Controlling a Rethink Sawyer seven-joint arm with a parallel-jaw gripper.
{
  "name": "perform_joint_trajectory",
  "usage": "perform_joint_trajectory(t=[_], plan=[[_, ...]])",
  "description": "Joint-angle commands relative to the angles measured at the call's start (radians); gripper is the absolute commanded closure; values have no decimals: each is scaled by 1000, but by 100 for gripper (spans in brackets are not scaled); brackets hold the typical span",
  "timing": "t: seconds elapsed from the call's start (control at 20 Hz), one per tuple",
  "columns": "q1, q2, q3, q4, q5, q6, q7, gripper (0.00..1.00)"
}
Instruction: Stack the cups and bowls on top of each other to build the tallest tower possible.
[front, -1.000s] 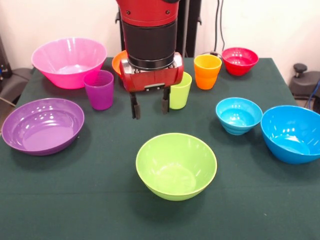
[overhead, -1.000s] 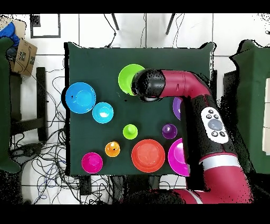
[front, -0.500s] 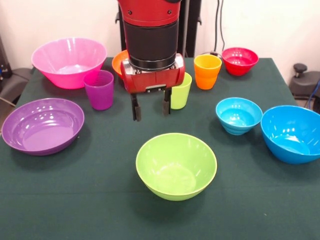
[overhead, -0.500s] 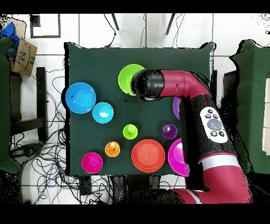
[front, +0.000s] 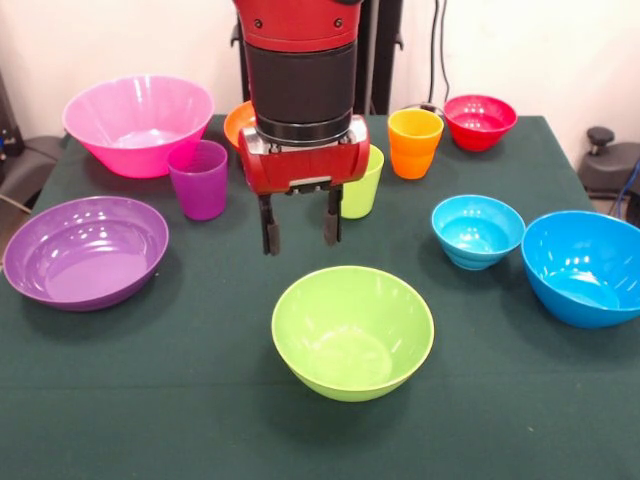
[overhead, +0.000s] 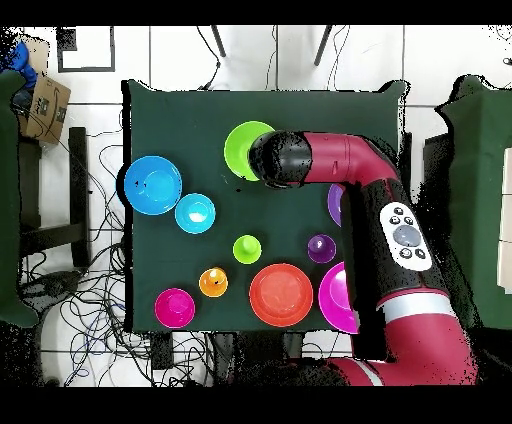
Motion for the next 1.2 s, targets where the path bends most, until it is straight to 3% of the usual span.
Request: perform_joint_trajectory(t=[0.05, 0.8, 1.2], plan=[[16, 73, -33, 55, -14, -73, 129, 0], [23, 77, -64, 87, 4, -122, 148, 0], [72, 62, -128, 128, 16, -180, 256, 0]])
